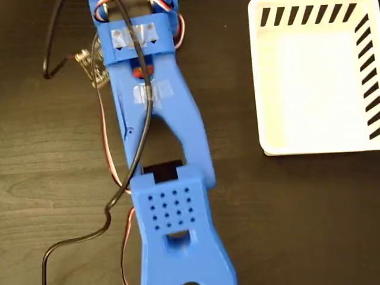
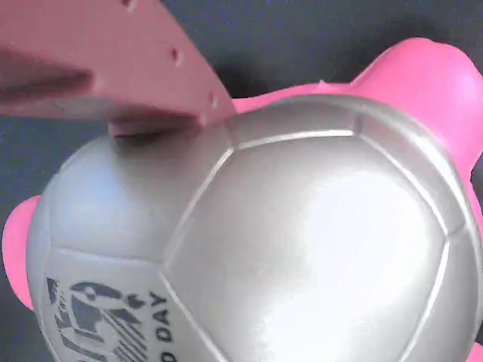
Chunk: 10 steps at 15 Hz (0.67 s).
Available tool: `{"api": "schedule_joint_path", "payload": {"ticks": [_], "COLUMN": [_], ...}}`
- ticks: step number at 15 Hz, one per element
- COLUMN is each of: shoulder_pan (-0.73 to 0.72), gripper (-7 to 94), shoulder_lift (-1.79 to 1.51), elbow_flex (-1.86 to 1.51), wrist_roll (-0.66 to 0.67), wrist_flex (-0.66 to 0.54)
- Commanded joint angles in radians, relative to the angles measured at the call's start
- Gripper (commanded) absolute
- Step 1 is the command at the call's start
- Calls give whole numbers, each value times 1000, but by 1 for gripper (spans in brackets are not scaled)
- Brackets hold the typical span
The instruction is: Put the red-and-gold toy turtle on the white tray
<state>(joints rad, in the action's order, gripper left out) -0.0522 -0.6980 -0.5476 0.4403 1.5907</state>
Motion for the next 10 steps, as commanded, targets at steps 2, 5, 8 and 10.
{"api": "schedule_joint_path", "payload": {"ticks": [2,5,8,10], "shoulder_pan": [-17,3,23,44], "gripper": [0,0,0,0], "shoulder_lift": [-256,-514,-787,-890], "elbow_flex": [-17,-181,-356,-456], "wrist_roll": [-12,-46,-41,-48], "wrist_flex": [23,18,25,31]}}
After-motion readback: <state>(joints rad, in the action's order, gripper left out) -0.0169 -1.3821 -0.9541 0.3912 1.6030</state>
